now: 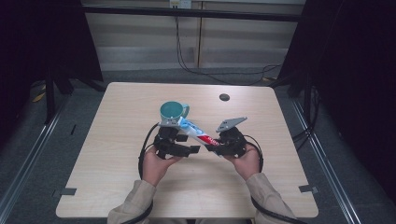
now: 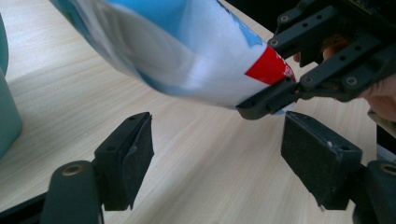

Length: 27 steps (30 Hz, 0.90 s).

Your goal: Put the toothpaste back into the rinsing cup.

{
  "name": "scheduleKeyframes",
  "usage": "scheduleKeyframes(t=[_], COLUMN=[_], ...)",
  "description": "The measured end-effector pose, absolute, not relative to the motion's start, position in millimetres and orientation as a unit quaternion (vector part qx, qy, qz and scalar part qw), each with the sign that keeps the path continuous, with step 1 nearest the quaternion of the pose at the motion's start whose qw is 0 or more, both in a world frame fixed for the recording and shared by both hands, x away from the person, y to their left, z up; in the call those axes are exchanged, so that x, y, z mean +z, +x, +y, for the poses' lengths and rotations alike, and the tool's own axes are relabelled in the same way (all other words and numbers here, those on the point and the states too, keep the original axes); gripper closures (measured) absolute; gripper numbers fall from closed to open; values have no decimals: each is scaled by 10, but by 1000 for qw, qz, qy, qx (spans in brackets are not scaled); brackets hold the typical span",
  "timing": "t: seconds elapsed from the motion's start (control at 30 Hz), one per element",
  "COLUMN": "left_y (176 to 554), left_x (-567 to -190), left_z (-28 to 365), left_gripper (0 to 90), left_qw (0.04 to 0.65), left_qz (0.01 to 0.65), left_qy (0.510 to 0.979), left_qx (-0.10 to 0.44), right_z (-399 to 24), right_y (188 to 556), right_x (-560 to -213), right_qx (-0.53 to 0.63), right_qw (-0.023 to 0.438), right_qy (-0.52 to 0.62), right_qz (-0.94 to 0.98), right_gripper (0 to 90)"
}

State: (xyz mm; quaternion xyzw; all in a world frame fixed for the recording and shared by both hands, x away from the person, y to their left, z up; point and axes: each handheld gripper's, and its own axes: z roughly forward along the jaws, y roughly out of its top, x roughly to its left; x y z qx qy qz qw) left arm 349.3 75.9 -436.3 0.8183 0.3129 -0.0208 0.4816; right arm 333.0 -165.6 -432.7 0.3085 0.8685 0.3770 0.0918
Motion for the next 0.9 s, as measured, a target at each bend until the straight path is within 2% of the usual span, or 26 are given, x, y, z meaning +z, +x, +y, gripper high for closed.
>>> scheduleKeyframes(t=[0.2, 0.9], left_y=[3519, 3562], left_x=[-4384, -4370], left_z=[727, 821], left_gripper=[265, 411], left_qw=[499, 559], left_qz=[319, 352], left_qy=[805, 747], left_qx=[-34, -78], right_z=[-1623, -1574], right_y=[3315, 3293], right_x=[-4334, -4358], right_qx=[381, 407], right_qw=[86, 70], right_qy=[303, 304], right_qz=[869, 859], right_gripper=[719, 718])
